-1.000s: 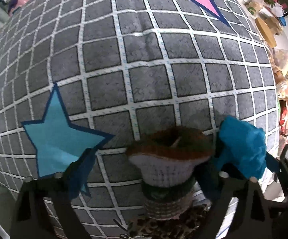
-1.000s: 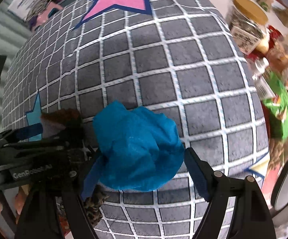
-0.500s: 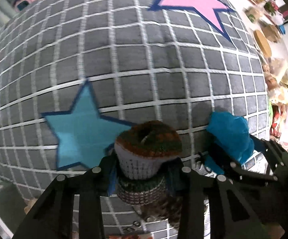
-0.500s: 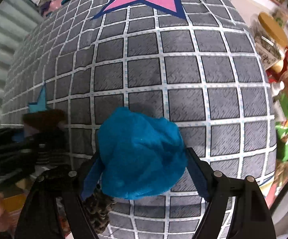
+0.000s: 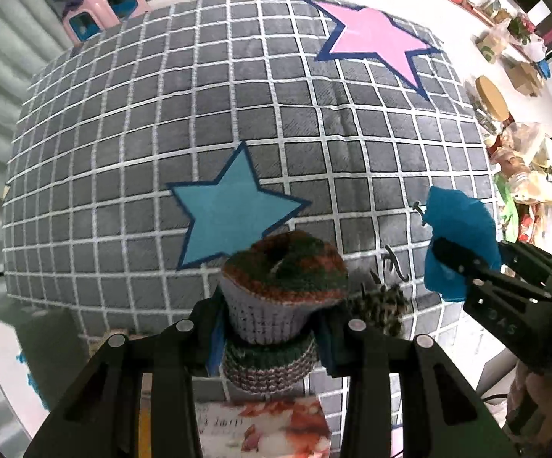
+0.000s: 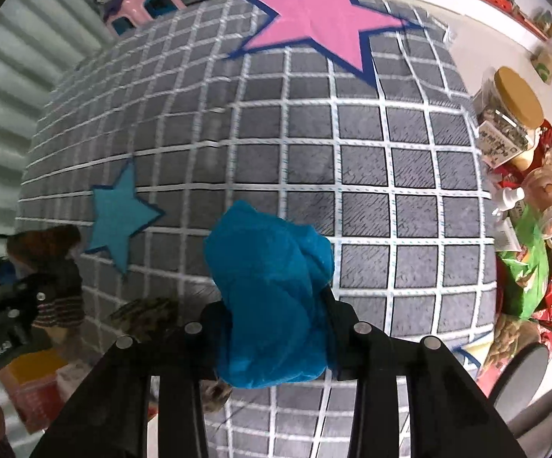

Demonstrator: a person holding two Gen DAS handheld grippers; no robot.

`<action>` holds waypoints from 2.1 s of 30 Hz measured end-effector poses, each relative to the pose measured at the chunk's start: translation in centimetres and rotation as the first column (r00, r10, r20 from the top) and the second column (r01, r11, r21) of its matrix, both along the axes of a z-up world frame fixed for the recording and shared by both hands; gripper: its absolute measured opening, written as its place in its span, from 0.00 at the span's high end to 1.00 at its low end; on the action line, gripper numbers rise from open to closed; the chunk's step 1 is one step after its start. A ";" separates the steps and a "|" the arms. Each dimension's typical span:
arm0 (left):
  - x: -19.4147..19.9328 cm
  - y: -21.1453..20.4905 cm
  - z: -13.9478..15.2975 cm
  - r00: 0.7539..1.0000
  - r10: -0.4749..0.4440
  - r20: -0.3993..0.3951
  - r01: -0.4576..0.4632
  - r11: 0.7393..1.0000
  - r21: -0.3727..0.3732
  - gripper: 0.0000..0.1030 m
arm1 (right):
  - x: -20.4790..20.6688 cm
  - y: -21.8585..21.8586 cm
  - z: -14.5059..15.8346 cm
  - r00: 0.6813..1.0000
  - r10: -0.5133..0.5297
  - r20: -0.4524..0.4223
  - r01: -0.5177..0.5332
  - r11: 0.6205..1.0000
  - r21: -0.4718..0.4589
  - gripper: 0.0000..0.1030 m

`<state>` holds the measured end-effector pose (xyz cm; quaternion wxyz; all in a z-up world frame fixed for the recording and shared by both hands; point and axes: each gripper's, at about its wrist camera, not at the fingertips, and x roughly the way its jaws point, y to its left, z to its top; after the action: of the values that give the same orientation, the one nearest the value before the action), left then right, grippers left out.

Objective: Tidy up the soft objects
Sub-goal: 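Carry the knit sock in the left tool while the right tool carries the tissue over the box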

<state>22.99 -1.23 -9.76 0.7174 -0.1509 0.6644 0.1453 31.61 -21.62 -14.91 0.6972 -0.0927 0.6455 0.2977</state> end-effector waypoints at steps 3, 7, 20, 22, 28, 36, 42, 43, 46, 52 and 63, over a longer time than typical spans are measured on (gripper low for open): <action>-2.0 0.1 2.3 1.000 -0.002 0.025 0.002 1.000 0.013 0.59 | -1.5 0.7 2.0 1.000 0.025 0.008 -0.025 0.999 0.024 0.62; -5.2 0.3 4.7 0.999 -0.016 0.040 0.015 0.999 0.031 0.59 | -3.9 2.7 4.4 0.998 0.059 0.023 -0.061 0.996 0.064 0.62; -14.1 -0.3 8.6 0.997 -0.037 0.061 0.035 0.999 0.033 0.59 | -11.5 5.4 7.9 0.992 0.121 0.031 -0.123 0.989 0.086 0.62; -15.3 -0.6 8.9 0.997 -0.047 0.066 0.046 0.999 0.024 0.59 | -12.7 4.4 8.3 0.992 0.120 0.028 -0.122 0.989 0.081 0.62; -18.1 -1.1 10.1 0.994 -0.076 0.084 0.076 0.997 0.012 0.59 | -16.3 3.9 8.8 0.993 0.119 0.015 -0.119 0.990 0.070 0.62; -21.9 -1.2 12.2 0.988 -0.108 0.109 0.106 0.994 0.025 0.59 | -20.6 3.4 10.5 0.993 0.119 0.023 -0.120 0.990 0.067 0.62; -24.7 -0.8 13.2 0.988 -0.096 0.119 0.093 0.995 0.031 0.59 | -22.9 3.6 11.5 0.991 0.132 0.019 -0.133 0.989 0.068 0.62; -25.2 -0.6 13.3 0.988 -0.091 0.122 0.088 0.996 0.031 0.59 | -23.4 3.7 11.7 0.990 0.137 0.019 -0.138 0.988 0.068 0.62; -26.5 0.2 13.8 0.989 -0.075 0.130 0.071 0.997 0.037 0.59 | -24.6 4.3 12.1 0.988 0.152 0.020 -0.153 0.986 0.070 0.62; -28.9 2.1 15.2 0.988 -0.027 0.153 0.018 0.998 0.057 0.59 | -26.6 6.5 13.8 0.982 0.184 0.036 -0.186 0.978 0.090 0.62; -35.1 6.8 16.5 0.971 0.146 0.187 -0.162 0.984 0.073 0.59 | -30.5 12.0 16.8 0.941 0.329 0.076 -0.335 0.936 0.106 0.62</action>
<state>-12.09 5.62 6.74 0.7673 -0.1829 0.5757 0.2151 1.07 -9.58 1.90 0.6595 -0.1678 0.5817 0.4456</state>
